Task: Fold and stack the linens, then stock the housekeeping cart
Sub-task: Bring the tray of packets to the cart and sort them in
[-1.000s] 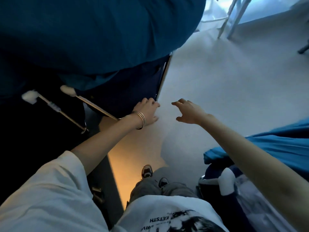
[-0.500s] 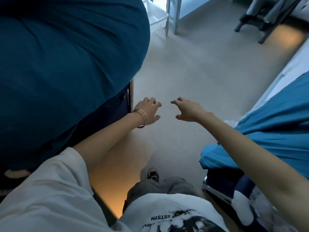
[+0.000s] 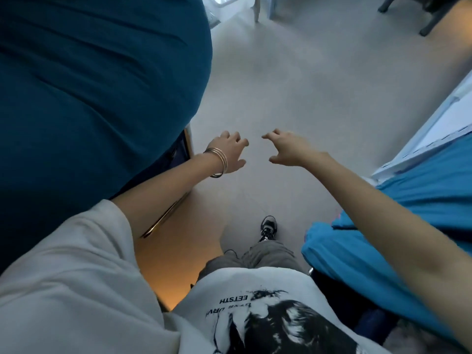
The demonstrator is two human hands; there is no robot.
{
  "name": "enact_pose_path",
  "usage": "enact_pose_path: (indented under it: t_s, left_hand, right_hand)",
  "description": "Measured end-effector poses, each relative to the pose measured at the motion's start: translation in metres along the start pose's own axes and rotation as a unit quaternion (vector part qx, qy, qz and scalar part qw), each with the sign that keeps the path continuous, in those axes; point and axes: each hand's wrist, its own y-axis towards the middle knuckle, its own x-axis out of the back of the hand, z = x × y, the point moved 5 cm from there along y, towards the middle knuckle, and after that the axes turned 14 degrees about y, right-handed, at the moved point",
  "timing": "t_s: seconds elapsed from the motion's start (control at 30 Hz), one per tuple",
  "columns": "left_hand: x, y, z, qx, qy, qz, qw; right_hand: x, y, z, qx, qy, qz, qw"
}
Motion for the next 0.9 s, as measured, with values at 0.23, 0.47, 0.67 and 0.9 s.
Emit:
enact_pose_path:
  t_s: [0.23,0.47,0.67,0.9]
  left_hand:
    - [0.009,0.082,-0.015,-0.004,-0.016,0.052,0.999]
    - [0.037,0.158,-0.024,-0.022,-0.016,0.048,0.998]
    - [0.063,0.238,-0.015,-0.047,-0.020,0.039,0.998]
    - [0.086,0.329,0.022,-0.051,-0.031,0.046,0.997]
  right_hand:
    - [0.027,0.044,-0.062,0.002,0.006,0.028,1.000]
    - [0.059,0.076,-0.117,-0.028,0.026,0.030,0.999]
    - [0.097,0.117,-0.152,-0.063,0.016,0.013,0.998]
    - [0.153,0.186,-0.174,-0.087,0.010,0.017,0.996]
